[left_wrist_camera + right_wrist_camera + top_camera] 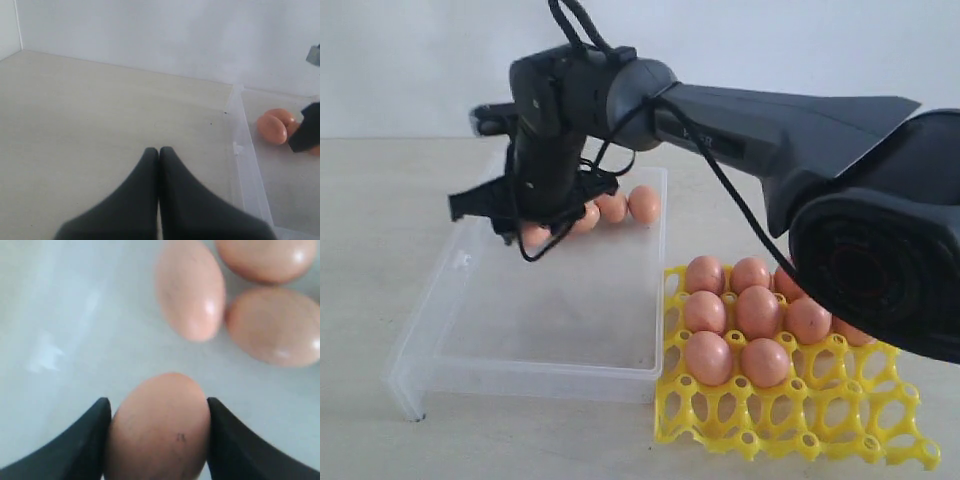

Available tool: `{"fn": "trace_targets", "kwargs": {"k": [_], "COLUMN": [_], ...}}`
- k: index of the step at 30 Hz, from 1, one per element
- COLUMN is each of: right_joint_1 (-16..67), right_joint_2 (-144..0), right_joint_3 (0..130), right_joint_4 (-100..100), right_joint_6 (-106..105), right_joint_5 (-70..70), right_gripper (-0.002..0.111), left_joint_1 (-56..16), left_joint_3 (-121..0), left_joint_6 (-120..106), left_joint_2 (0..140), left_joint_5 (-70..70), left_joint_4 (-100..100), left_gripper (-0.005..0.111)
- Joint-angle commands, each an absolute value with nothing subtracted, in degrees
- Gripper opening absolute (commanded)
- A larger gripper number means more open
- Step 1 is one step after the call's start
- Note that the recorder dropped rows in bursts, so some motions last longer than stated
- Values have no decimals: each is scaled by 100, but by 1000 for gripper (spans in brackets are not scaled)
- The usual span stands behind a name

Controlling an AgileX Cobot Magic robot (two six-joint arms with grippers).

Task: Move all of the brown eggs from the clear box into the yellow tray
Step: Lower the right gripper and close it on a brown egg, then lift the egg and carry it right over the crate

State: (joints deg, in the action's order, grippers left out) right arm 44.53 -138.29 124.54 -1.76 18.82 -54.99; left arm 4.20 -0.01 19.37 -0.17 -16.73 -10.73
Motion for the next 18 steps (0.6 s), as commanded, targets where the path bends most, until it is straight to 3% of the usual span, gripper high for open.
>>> {"fn": "trace_targets", "kwargs": {"k": [1,4,6,13,18], "right_joint_1": [5028,5789,6178,6401,6391], "right_joint_2": [-13162,-12755,-12435,-12093,-11585], "right_joint_3": [12463,12463,12463,12463,12463], "right_joint_4": [1211,4316,4877,5248,4917], "right_joint_6": [3353,5385,5544,4311,4176], "right_joint_5": [-4628,-4758,-4539,-4288,-2772], "right_gripper": [1,1,1,0,0], "left_joint_1": [403,403,403,403,403], "left_joint_3": [0,0,0,0,0], "left_joint_6": [1980,1980,1980,1980,1980], "left_joint_2": [0,0,0,0,0], "left_joint_5": [-1678,-1678,-1678,-1678,-1678], "left_joint_4": [-1031,-1031,-1031,-1031,-1031], "left_gripper": [-4,-4,-4,-4,-4]}}
